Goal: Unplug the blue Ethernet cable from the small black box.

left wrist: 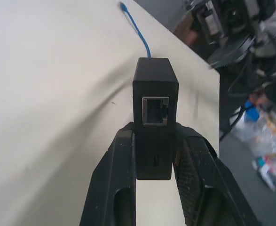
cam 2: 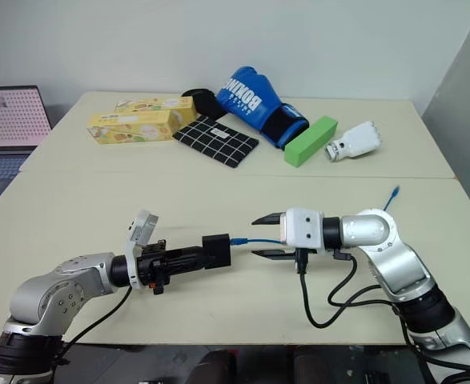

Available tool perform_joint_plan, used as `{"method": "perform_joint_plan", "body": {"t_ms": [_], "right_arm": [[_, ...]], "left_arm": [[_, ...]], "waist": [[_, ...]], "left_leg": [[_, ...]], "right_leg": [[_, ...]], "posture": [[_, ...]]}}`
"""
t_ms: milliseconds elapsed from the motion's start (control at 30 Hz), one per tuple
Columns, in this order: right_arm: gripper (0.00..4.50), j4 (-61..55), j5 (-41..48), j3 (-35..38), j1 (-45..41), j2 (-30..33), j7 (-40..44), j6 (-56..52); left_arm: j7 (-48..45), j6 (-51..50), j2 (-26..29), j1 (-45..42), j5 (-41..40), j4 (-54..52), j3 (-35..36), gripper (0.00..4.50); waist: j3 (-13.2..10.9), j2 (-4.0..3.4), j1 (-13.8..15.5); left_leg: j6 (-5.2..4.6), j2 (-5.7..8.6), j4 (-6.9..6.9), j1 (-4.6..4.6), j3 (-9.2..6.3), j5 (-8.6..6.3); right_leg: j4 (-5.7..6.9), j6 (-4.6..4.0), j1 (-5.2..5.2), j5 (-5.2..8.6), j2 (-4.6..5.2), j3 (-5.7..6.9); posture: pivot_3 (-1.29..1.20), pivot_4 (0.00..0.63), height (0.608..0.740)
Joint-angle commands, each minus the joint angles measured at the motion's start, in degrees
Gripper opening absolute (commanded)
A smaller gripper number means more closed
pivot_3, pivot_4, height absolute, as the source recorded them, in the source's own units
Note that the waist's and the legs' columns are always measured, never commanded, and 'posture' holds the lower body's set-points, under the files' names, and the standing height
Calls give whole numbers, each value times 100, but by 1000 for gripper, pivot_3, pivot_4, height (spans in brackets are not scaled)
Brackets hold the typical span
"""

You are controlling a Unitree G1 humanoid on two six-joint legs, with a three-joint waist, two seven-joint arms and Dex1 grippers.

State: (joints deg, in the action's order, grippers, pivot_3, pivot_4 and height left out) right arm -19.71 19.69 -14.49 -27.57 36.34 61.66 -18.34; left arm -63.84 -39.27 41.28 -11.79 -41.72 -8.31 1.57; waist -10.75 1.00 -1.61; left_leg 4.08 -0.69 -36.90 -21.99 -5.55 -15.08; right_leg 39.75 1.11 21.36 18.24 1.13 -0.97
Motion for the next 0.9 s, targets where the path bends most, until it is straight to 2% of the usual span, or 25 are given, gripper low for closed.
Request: {"method": "perform_joint_plan", "body": {"t_ms": [33, 233, 900], "right_arm": [[2651, -415, 1112, 404, -39, -244, -466, -1523], [2651, -393, 1389, 316, -69, -661, -902, -2261], [2651, 176, 1145, -198, -158, -872, -733, -2387]], "left_arm": [[-720, 933, 96, -287, 586, 201, -319, 764], [-1126, 1362, 6, -450, 724, 343, -348, 764], [-1253, 1488, -39, -418, 665, 277, -230, 764]], "waist": [[0, 0, -20], [0, -1, -21], [0, 0, -24]], "left_leg": [[0, 1, 1, 1, 3, 0], [-1, 1, 6, -4, 4, -1], [-2, 3, 4, -6, 5, -1]], "right_leg": [[-1, 0, 0, 0, -3, 1], [0, -3, 9, 2, -8, 1], [-1, -2, 9, 3, -9, 6]], "posture": [[0, 150, 740], [0, 150, 740], [0, 150, 740]]}}
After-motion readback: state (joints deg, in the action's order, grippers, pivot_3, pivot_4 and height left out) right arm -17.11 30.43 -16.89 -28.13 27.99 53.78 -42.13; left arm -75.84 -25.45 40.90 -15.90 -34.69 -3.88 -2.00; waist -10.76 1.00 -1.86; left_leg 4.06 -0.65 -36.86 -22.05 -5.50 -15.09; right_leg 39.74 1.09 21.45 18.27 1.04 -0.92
